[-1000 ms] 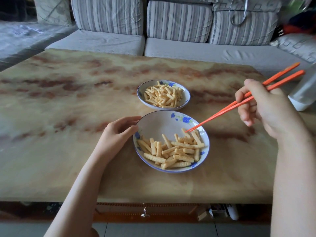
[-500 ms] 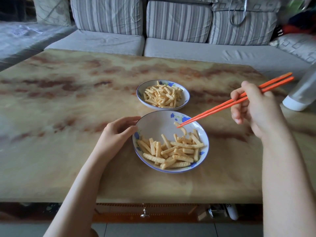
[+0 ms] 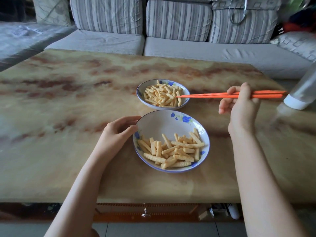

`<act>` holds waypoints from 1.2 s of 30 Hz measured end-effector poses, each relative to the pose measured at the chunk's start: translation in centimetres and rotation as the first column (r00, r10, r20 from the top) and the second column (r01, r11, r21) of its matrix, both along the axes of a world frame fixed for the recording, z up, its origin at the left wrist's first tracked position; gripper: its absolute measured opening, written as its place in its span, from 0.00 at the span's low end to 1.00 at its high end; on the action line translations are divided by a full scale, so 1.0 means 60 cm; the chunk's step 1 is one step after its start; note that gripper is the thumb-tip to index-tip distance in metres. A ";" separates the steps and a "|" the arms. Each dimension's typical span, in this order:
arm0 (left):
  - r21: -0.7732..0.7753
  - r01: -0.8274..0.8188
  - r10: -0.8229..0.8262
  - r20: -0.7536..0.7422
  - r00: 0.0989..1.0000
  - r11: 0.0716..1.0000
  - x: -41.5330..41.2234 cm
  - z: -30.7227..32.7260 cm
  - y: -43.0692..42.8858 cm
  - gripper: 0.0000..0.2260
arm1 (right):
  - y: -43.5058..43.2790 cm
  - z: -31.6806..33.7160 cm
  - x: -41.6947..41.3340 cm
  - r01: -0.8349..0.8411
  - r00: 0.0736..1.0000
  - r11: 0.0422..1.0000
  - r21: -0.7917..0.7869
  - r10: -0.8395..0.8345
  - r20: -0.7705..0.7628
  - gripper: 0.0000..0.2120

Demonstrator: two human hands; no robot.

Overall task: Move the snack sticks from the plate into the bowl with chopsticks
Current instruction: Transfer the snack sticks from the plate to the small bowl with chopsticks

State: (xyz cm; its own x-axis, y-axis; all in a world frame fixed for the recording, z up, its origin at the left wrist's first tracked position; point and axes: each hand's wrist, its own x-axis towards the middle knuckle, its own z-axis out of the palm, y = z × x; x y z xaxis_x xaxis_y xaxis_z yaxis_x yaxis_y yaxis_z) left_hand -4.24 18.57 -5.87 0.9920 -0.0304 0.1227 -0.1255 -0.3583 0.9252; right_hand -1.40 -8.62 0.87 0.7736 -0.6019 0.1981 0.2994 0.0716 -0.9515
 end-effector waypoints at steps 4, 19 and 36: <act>0.008 -0.004 0.004 -0.002 1.000 1.000 0.000 0.001 0.000 0.17 | 0.003 -0.016 0.010 -0.012 1.000 0.999 -0.046 0.012 -0.003 0.20; 0.017 -0.023 0.023 0.013 1.000 1.000 -0.001 0.001 -0.001 0.13 | -0.041 0.024 -0.026 -0.186 0.982 0.963 -0.194 0.181 -0.047 0.20; 0.020 -0.061 0.061 0.003 0.998 0.998 0.004 0.000 -0.005 0.14 | -0.097 0.061 -0.086 -0.397 0.907 0.858 -0.325 0.314 -0.281 0.20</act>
State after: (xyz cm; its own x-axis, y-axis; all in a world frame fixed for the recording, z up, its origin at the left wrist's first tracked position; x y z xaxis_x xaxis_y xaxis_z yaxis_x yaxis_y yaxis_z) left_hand -4.00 18.27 -5.86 0.9918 0.0278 0.1249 -0.1048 -0.3842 0.9173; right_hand -6.55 -14.41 4.53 0.9684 -0.1936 0.1572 0.1107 -0.2310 -0.9666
